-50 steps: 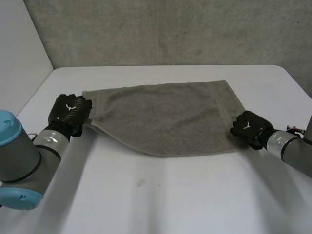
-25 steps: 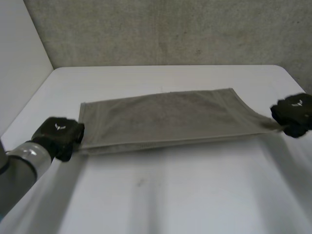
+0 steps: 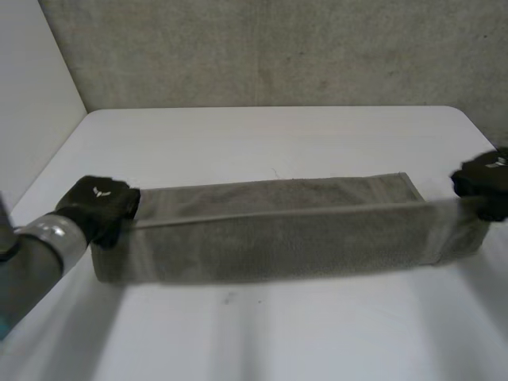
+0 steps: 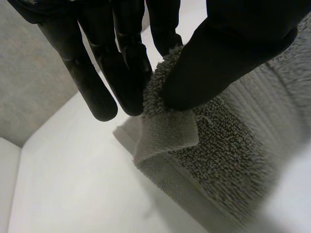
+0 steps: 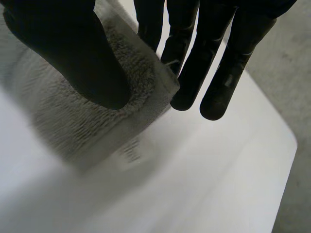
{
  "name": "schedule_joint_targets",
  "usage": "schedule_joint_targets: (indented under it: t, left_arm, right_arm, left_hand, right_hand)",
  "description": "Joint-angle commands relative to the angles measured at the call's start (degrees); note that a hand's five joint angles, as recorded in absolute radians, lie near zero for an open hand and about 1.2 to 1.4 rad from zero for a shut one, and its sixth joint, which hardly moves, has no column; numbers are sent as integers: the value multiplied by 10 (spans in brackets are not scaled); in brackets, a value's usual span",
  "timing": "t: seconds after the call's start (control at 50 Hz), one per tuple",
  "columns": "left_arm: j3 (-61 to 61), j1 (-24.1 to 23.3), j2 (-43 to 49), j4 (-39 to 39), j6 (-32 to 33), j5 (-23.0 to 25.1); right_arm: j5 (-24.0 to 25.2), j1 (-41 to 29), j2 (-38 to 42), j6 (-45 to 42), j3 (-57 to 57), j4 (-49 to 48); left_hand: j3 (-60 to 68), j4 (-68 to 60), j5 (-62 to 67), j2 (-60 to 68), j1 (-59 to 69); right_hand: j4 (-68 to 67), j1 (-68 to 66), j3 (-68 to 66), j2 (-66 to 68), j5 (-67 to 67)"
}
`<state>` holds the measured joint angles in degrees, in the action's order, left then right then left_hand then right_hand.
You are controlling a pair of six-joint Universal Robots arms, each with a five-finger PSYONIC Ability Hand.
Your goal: Fold the towel.
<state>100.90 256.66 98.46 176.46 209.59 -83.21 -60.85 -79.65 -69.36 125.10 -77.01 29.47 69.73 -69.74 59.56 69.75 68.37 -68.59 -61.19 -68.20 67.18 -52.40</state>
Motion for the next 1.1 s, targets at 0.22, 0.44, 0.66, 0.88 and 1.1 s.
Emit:
schedule_joint_targets:
  t: [0.22,0.44,0.66,0.88,1.1]
  left_arm:
    - [-248,-16,305,186,-1,-3]
    - [-295,-21,366,238,0,-2]
    - [-243,-48,304,282,15,-4]
    - [-107,-60,143,303,6,-7]
    - [15,-85,67,302,-9,-7]
  right_arm:
    - [-160,-161,265,102,207,-310]
    - [-187,-178,354,97,281,-329]
    - [-188,-190,298,139,261,-374]
    - [-112,-157,116,276,77,-366]
    - [0,-53,51,255,-81,-299]
  left_hand:
    - [103,-103,104,103,116]
    - [103,-103,104,103,116]
    - [-597,597,-596,-597,-584]
    - [-597,597,-596,-597,-584]
    - [-597,597,-596,-597,-584]
  right_hand:
    - [-114,-188,-118,128,-176]
    - [-114,-188,-118,128,-176]
    - [586,512,582,-572,524]
    - [586,512,582,-572,524]
    - [482,408,479,-468,421]
